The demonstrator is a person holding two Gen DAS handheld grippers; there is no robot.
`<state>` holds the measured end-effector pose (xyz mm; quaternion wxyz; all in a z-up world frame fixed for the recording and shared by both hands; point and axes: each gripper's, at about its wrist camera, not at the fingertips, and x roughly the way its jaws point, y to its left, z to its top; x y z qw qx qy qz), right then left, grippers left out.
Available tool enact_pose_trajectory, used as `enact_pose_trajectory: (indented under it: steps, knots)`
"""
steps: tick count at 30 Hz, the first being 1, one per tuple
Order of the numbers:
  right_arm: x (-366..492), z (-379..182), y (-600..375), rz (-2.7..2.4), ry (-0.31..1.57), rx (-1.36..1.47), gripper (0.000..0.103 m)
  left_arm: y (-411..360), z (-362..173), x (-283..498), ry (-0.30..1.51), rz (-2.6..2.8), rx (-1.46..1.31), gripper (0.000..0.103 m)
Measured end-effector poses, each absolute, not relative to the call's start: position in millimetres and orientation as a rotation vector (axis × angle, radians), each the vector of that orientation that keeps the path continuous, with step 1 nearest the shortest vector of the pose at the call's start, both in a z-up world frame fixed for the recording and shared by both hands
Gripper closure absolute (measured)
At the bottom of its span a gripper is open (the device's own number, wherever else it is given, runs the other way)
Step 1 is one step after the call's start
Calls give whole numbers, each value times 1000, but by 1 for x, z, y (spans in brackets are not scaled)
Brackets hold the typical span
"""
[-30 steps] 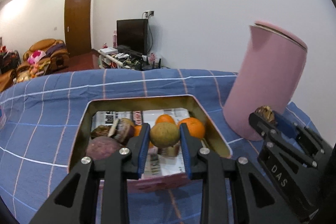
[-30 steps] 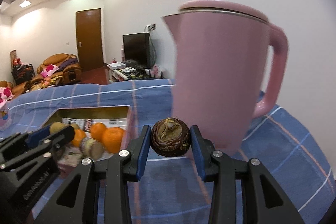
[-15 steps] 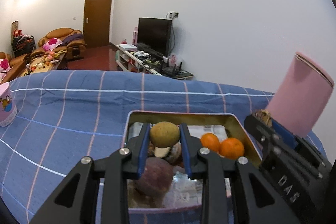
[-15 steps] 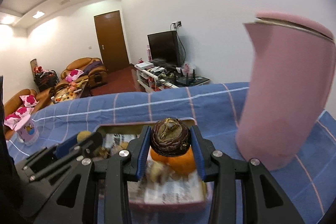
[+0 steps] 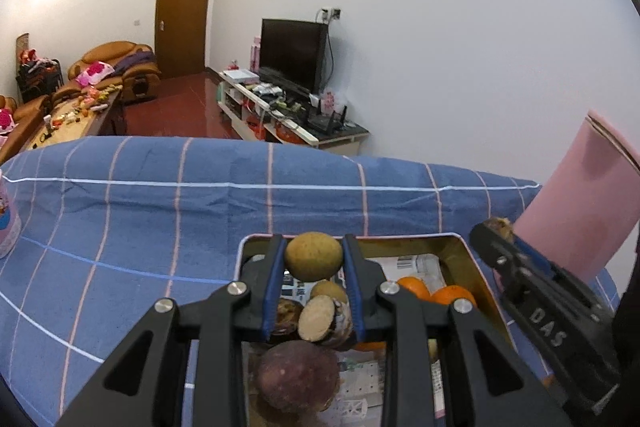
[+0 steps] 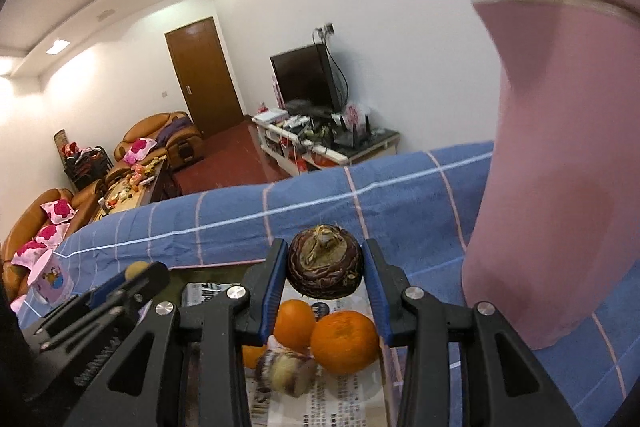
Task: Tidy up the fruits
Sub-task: 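Lower both fruits into the tin and open both tools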
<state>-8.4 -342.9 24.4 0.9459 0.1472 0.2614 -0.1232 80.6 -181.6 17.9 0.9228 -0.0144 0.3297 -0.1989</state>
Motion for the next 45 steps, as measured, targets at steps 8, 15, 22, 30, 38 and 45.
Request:
enact_pose_trajectory:
  steps: [8, 15, 22, 30, 38, 45]
  knots:
    - [16, 15, -335, -236, 607, 249, 63, -203, 5, 85, 747, -427, 76, 73]
    - [27, 5, -334, -228, 671, 247, 63, -210, -4, 87, 767, -406, 128, 74]
    - [41, -9, -337, -229, 754, 231, 63, -214, -10, 91, 769, -388, 173, 73]
    - [53, -12, -331, -196, 824, 164, 63, -212, -16, 95, 769, -389, 181, 73]
    - [48, -12, -345, -132, 811, 261, 61, -210, -18, 85, 779, -389, 192, 38]
    - [38, -5, -329, -51, 771, 251, 27, -214, -13, 57, 703, -395, 237, 0]
